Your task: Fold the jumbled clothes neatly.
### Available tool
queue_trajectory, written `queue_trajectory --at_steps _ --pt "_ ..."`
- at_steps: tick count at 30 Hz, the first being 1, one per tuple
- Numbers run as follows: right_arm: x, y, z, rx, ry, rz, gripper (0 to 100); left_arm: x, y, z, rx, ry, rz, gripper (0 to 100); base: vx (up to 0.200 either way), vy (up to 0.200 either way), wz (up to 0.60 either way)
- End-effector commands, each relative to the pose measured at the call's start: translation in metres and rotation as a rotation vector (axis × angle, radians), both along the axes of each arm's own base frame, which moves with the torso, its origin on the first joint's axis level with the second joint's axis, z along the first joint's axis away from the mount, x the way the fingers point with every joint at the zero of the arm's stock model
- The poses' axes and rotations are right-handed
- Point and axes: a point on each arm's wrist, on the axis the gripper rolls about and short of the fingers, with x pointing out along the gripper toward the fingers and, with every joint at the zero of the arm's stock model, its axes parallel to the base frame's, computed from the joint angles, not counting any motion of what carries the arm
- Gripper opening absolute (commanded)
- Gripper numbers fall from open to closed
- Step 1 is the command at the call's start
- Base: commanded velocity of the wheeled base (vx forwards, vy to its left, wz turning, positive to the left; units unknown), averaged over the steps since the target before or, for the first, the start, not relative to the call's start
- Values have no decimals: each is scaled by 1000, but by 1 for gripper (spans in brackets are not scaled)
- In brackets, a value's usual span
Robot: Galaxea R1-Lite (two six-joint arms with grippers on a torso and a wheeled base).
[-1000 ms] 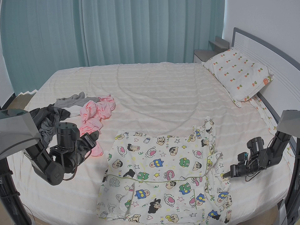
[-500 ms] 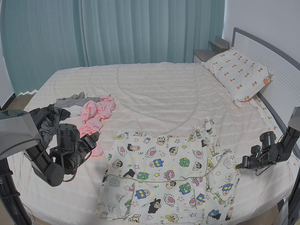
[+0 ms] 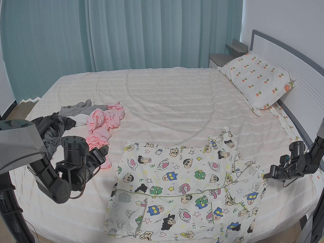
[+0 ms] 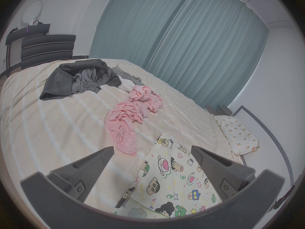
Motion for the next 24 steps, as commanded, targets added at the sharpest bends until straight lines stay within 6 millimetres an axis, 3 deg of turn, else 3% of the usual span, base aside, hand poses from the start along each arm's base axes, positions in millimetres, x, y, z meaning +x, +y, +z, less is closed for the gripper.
queue_trajectory --at_steps 1,8,12,13,20,24 --pt "0 -9 -5 -8 2 -31 0 0 -1 -1 1 4 -2 100 0 0 0" --pt "0 -15 -6 -7 -2 -52 0 -9 -7 -6 7 33 -27 100 0 0 0" --pt "-1 -14 -8 -6 6 -49 0 -25 -20 -15 -1 82 -82 100 0 0 0" --pt "-2 -14 -8 -5 8 -51 100 -31 -25 -18 -10 99 -98 100 0 0 0" --pt "-10 -10 -2 -7 -78 -49 100 -84 -61 -43 -12 254 -252 100 0 0 0" --pt "-16 2 -1 6 -155 -58 100 -102 -69 -54 -8 317 -290 100 0 0 0"
